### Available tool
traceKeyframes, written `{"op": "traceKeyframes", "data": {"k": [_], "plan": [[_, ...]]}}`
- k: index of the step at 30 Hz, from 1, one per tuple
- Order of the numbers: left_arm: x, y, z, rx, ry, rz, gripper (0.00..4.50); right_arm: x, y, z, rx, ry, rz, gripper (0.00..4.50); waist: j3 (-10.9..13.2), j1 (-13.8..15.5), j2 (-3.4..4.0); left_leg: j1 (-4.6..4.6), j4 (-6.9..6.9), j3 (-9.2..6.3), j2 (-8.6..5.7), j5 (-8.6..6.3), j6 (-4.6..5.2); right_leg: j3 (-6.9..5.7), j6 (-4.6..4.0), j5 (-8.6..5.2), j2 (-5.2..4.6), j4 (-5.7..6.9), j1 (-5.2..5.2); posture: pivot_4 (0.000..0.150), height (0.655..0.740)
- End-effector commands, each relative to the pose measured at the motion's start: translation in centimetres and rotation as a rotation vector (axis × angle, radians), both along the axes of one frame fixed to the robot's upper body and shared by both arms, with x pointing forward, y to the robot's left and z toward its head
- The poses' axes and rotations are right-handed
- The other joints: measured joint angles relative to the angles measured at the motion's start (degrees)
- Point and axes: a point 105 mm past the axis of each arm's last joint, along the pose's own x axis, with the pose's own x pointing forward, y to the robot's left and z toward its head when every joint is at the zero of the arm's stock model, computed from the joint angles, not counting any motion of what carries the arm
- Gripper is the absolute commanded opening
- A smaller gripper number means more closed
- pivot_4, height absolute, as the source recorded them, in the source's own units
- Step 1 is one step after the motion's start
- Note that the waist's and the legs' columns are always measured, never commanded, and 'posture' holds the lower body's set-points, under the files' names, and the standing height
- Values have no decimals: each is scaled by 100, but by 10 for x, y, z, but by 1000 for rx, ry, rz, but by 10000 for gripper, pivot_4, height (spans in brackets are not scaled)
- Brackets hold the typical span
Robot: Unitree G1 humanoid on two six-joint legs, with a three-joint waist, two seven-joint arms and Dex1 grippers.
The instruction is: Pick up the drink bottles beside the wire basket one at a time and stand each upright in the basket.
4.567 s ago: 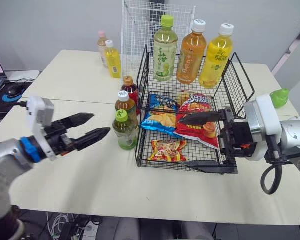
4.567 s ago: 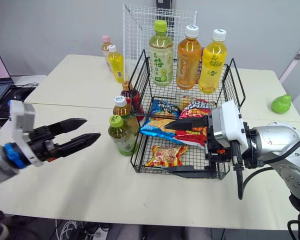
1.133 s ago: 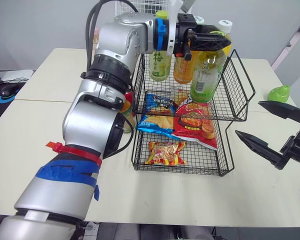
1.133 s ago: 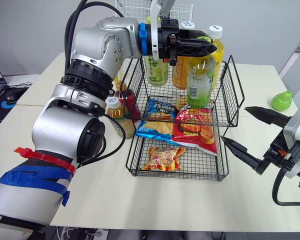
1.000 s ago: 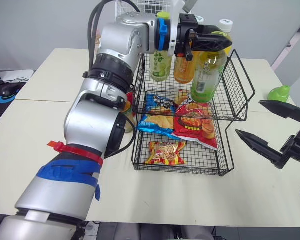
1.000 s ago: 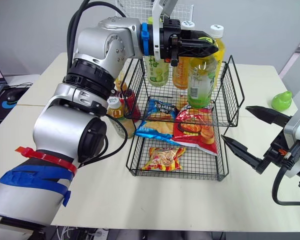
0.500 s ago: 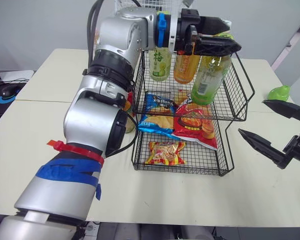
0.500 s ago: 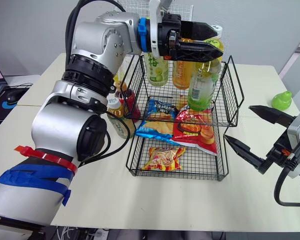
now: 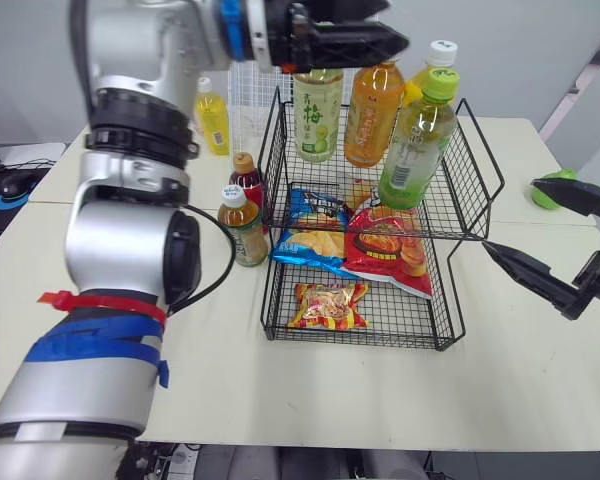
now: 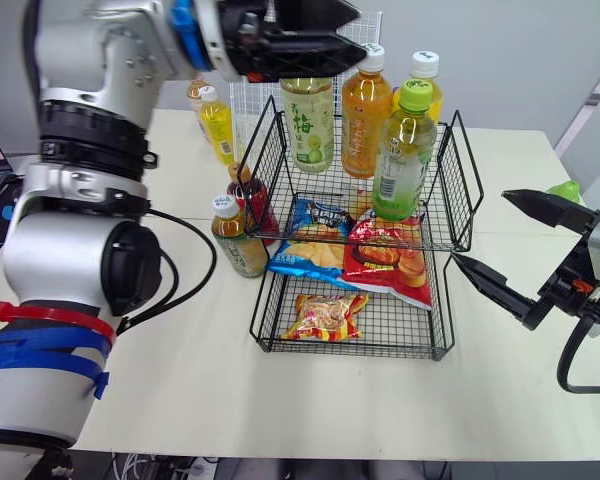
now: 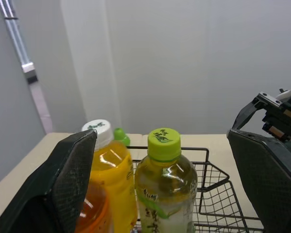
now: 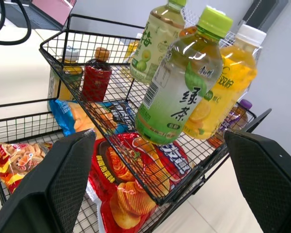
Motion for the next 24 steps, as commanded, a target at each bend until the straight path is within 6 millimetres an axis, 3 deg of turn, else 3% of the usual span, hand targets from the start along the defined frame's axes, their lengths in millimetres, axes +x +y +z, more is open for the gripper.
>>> {"op": "traceKeyframes", "data": {"k": [1, 6, 10, 15, 20, 24], "plan": [[-10, 27, 10, -37, -53, 65, 44663, -4, 14, 9, -10, -25, 89, 45000, -1, -3, 1, 0, 2, 0, 0, 0, 0, 1, 0, 0, 0, 3, 0, 1500, 7360], [-6, 79, -5, -94, 15, 286, 44663, -5, 39, 5, -4, 15, 233, 45000, 0, 0, 1, 3, 23, -6, 5, 1, -1, -2, -1, -1, 1, 30, -1, 1500, 7360], [-14, 117, -23, -127, 73, 426, 44663, -5, 54, -1, -7, 56, 338, 45000, 0, -3, 1, 1, 50, -8, 7, 0, 0, 0, 0, 0, 0, 46, 1, 1500, 7360], [-28, 157, -66, -106, 108, 607, 44663, 0, 67, -7, -27, 83, 422, 45000, 0, 1, 1, 2, 72, -12, 10, 0, 0, -4, 0, 0, -2, 58, 6, 1500, 7360], [-41, 175, -121, -124, 163, 762, 44663, 2, 77, -15, -34, 115, 475, 45000, -1, 46, -1, 10, 74, -29, 14, -1, 1, -21, -1, 0, -12, 53, 27, 1500, 7360], [-51, 160, -151, -155, 203, 794, 44663, 1, 82, -22, -23, 138, 475, 45000, -2, 68, -4, 8, 79, -45, 14, -1, 1, -32, 0, 0, -23, 51, 37, 1500, 7360]]}}
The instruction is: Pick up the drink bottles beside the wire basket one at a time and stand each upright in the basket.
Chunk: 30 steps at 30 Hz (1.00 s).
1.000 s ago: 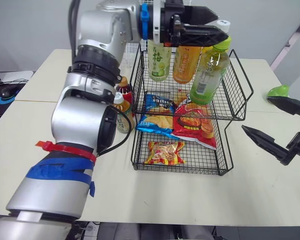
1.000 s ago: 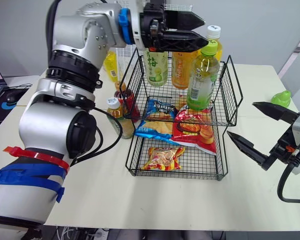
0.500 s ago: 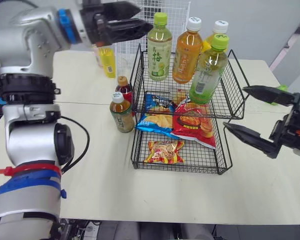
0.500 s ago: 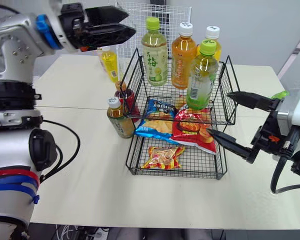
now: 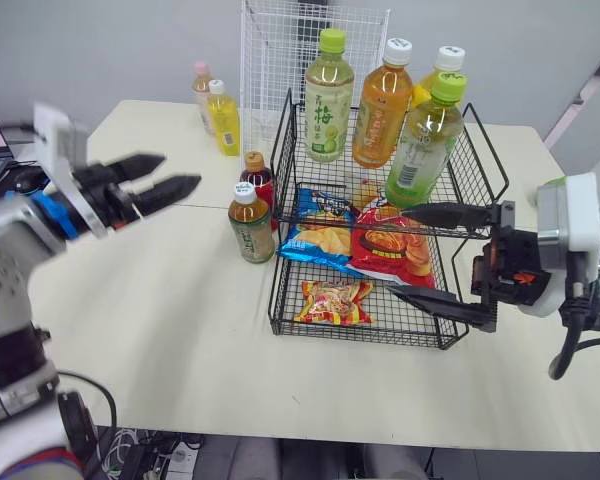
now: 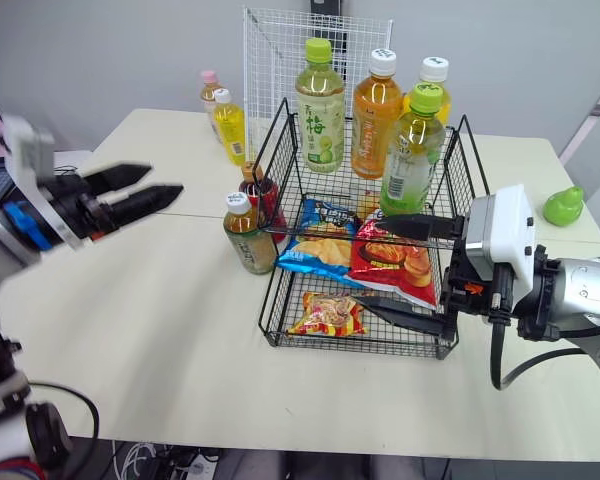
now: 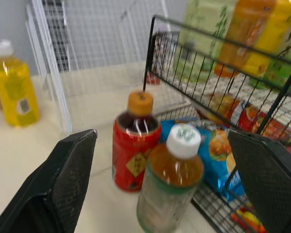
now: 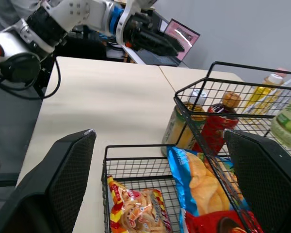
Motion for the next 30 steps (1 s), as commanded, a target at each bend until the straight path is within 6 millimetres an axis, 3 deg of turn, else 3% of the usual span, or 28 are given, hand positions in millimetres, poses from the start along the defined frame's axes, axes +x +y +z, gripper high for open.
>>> {"op": "traceKeyframes", "data": {"k": [1, 11, 15, 22, 25, 30], "plan": [[-14, -18, 8, 1, -91, 6, 44663, -4, 4, 1, -4, -27, -8, 45000, 0, 6, 0, 0, 1, -5, -1, 0, 0, -1, 0, 0, -2, 0, 2, 1500, 7360], [18, -59, -8, -12, -164, 225, 44663, -12, 11, -5, 16, -6, -43, 45000, -2, 20, -2, 32, -3, -1, -14, 0, 0, 4, 1, 1, 14, -6, 32, 1500, 7360], [30, -65, -14, -4, -165, 300, 44663, -12, 11, -4, 27, -2, -67, 45000, -2, 12, -3, 33, -6, 5, -13, -1, 0, 10, 1, 1, 17, -7, 30, 1500, 7360], [42, -80, -22, -15, -148, 285, 44663, -13, 13, -4, 54, -2, -110, 45000, -2, 0, -3, 34, -9, 11, -12, -1, 0, 14, 1, 0, 19, -7, 29, 1500, 7360], [45, -81, -23, -17, -147, 292, 39598, -14, 14, -3, 63, -2, -120, 45000, -2, -2, -3, 34, -9, 10, -12, -1, -1, 14, 2, 0, 20, -7, 29, 1500, 7360], [46, -83, -22, -19, -159, 290, 23893, -15, 15, -4, 68, -1, -133, 45000, -2, -3, -3, 35, -11, 13, -12, -1, 0, 15, 2, 0, 20, -9, 28, 1500, 7360]]}}
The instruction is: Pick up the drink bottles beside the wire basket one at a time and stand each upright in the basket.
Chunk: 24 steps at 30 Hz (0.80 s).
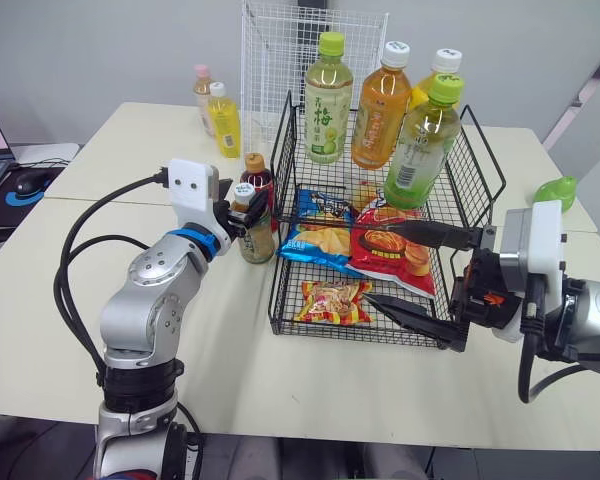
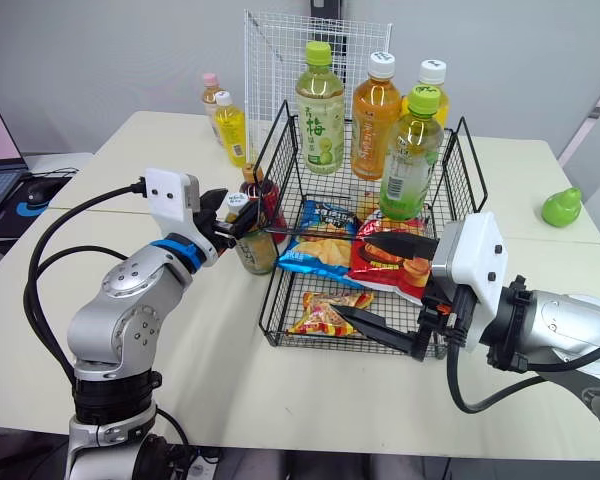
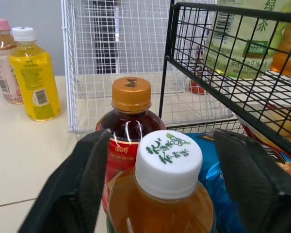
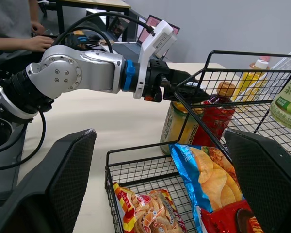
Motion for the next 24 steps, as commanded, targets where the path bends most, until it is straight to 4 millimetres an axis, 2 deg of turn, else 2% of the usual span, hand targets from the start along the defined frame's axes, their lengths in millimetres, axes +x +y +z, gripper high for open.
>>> {"op": "traceKeyframes", "data": {"k": [1, 3, 4, 12, 18, 21, 24], "plan": [[-4, -6, 12, 5, -62, -7, 20832, -5, 2, 5, 9, -31, 3, 45000, 0, 0, 0, 0, 0, 0, 0, 0, 0, 0, 0, 0, 0, 0, 0, 1500, 7360], [-5, -5, 12, 9, -65, -4, 14741, -5, 2, 5, 10, -34, -3, 45000, 0, 0, 0, 0, 0, 1, 0, 0, 0, 1, 0, 0, 0, -1, 0, 1500, 7360], [-6, -4, 12, 10, -67, -3, 13630, -5, 2, 5, 11, -37, -7, 45000, 0, 2, 0, 0, -1, 0, 0, 0, 0, 1, 1, 0, 0, -1, 0, 1500, 7360], [-18, 5, 22, 57, -98, -46, 13644, -1, -3, 8, 1, -91, -33, 45000, 0, -18, 0, 1, -5, 2, 2, 0, 0, 1, 3, -2, 0, -3, -2, 1500, 7360], [-36, 26, 47, 118, -126, -143, 13644, 4, -15, 21, 12, -149, -66, 45000, 2, -36, -1, 1, -15, 5, 6, 0, -1, 2, 4, -3, 3, -6, -9, 1500, 7360], [-38, 37, 69, 126, -148, -178, 13644, 6, -23, 28, 20, -171, -83, 45000, 4, -33, -1, 0, -16, 6, 6, 0, 0, 2, 5, -4, 3, -8, -9, 1500, 7360], [-37, 44, 101, 123, -172, -237, 13644, 5, -31, 35, 23, -163, -82, 45000, 6, 29, -5, -3, -14, -2, 3, 0, -1, -8, 12, -8, 1, -14, -4, 1500, 7360]]}}
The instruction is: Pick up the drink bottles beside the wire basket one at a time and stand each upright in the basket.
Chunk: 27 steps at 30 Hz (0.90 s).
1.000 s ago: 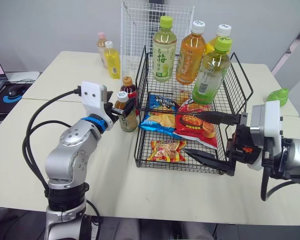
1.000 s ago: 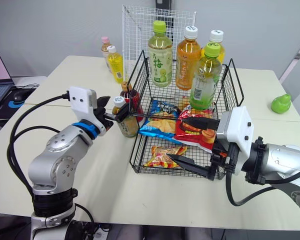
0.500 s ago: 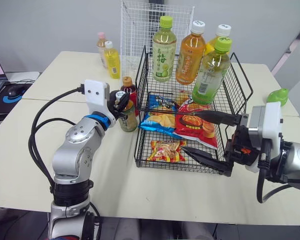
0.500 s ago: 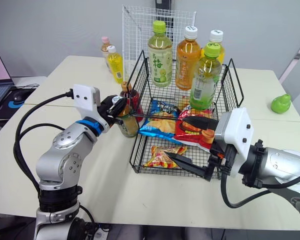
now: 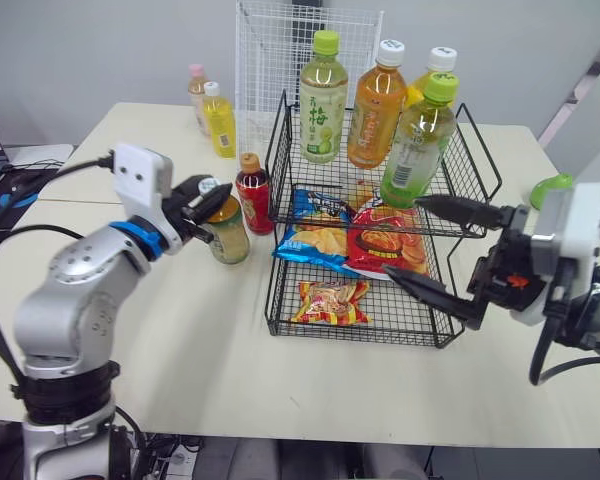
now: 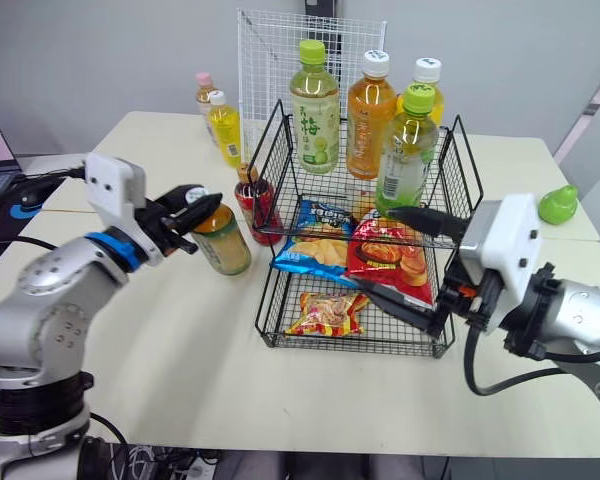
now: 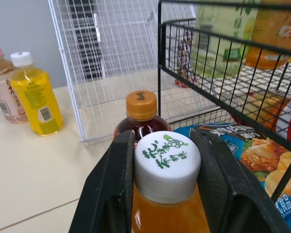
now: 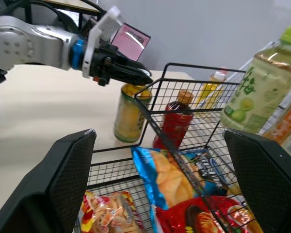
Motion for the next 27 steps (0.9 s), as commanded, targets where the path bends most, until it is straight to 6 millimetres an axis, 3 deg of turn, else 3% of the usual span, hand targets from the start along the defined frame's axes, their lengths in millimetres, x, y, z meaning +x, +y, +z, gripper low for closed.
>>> {"op": "traceKeyframes", "data": {"k": [1, 6, 10, 12, 16, 19, 23, 27], "plan": [[-9, 7, 60, -24, -127, -83, 13644, -6, -8, 14, -2, -43, 10, 45000, 1, 18, -1, -2, 0, 2, 0, 0, 0, 1, 10, -6, 0, -6, -1, 1500, 7360], [-10, 14, 134, -48, -196, -190, 13644, -7, -12, 14, -18, -31, 3, 45000, 12, 12, -19, -6, -2, 4, 2, 0, 1, 1, 12, -6, 3, -16, -4, 1500, 7360], [-14, 0, 174, -54, -191, -332, 13644, -7, -13, 14, -12, -40, -16, 45000, 11, -24, -19, -27, -10, 7, -2, -2, 2, 2, 13, -6, 0, -34, -18, 1500, 7360], [-15, -9, 185, -62, -175, -397, 13644, -7, -15, 15, -10, -44, -25, 45000, 11, -18, -18, -40, -10, -3, -4, -1, 2, -10, 13, -5, 1, -39, -23, 1500, 7360], [-15, -55, 197, -66, -93, -630, 13644, -4, -25, 20, -25, -64, -75, 45000, 12, -5, -19, -50, -10, -9, -4, -1, 2, -14, 13, -5, 1, -38, -30, 1500, 7360], [-13, -78, 203, -66, -77, -725, 13644, -6, -26, 22, -19, -64, -83, 45000, 12, -6, -20, -54, -6, -7, -6, -1, 2, -12, 14, -5, 0, -38, -32, 1500, 7360], [-5, -116, 190, -9, -50, -839, 13644, -8, -30, 22, -21, -68, -124, 45000, 12, -50, -16, -54, -15, -2, -4, -1, 2, -7, 13, -5, 2, -36, -38, 1500, 7360], [4, -139, 166, 82, -44, -883, 13644, -11, -32, 19, -34, -59, -148, 45000, 14, -77, -13, -55, -26, 13, -3, -1, 2, 8, -10, 8, 3, -27, -57, 1500, 7360]]}}
